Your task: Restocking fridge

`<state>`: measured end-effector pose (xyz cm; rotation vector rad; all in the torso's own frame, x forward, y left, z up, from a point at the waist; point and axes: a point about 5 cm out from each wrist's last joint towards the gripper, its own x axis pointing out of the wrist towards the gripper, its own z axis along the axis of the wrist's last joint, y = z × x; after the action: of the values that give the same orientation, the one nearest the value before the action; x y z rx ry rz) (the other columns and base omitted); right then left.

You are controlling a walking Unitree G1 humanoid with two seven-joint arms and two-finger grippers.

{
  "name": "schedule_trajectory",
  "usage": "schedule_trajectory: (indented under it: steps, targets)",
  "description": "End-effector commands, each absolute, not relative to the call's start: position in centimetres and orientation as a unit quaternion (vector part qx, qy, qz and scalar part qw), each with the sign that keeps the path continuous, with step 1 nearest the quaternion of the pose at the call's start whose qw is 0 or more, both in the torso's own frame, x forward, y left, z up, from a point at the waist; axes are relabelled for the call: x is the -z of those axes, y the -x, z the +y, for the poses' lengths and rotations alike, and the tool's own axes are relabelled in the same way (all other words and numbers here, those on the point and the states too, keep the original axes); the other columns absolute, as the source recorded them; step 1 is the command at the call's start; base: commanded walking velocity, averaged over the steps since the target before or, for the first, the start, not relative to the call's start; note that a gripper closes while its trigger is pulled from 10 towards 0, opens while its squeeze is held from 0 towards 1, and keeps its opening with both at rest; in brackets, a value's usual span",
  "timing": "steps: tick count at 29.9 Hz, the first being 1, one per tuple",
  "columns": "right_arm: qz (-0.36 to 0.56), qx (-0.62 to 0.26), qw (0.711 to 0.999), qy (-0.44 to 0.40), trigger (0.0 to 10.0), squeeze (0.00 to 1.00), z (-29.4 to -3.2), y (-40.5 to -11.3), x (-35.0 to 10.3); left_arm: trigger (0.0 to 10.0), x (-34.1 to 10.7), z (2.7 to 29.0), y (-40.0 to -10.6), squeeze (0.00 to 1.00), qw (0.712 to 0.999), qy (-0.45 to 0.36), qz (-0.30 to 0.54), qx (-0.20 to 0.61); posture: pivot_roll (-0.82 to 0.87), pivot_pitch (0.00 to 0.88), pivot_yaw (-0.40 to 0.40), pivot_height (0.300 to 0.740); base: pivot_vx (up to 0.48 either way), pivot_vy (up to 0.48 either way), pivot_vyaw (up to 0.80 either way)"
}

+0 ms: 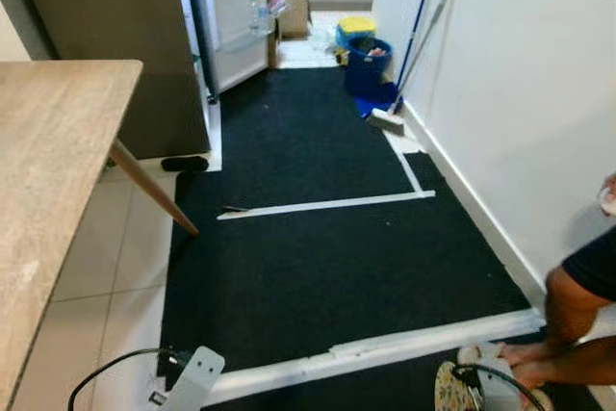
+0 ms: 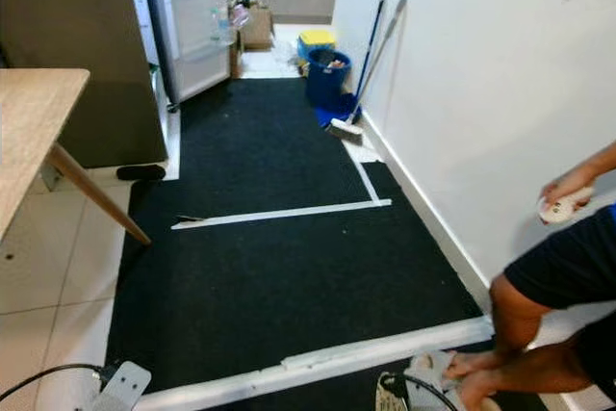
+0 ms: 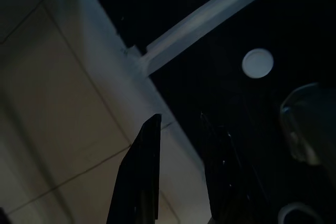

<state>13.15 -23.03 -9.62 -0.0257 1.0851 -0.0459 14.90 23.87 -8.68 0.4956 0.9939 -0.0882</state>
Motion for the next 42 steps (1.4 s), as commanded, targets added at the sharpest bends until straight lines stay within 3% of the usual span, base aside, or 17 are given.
schedule_trajectory:
  steps: [1,2,3,8,42]
  targets:
    - [0.514,0.02,0.857,0.017,10.0,0.0,-23.1,-13.1,9.6,10.0,8.8,23.6,-14.7,0.1,0.849,-0.238,0.47,0.049,0.05,0.028,-0.048,0.74,0.0,0.0,0.0]
    - [0.514,0.02,0.857,0.017,10.0,0.0,-23.1,-13.1,9.6,10.0,8.8,23.6,-14.7,0.1,0.849,-0.239,0.469,0.05,0.05,0.028,-0.048,0.74,0.0,0.0,0.0]
    - [0.515,0.02,0.857,0.017,10.0,0.0,-23.1,-13.1,9.6,10.0,8.8,23.6,-14.7,0.23,0.849,-0.242,0.466,0.054,0.05,0.028,-0.048,0.74,0.262,0.0,0.0]
    - [0.515,0.021,0.857,0.017,10.0,0.0,-23.2,-13.0,9.6,10.0,8.7,23.5,-14.9,0.28,0.85,-0.247,0.461,0.06,0.05,0.028,-0.048,0.74,0.358,0.0,0.0]
    - [0.512,0.031,0.858,0.013,10.0,0.0,-23.4,-13.2,9.5,10.0,7.7,22.9,-17.0,0.27,0.87,-0.252,0.418,0.069,0.05,0.024,-0.046,0.74,0.38,0.0,0.0]
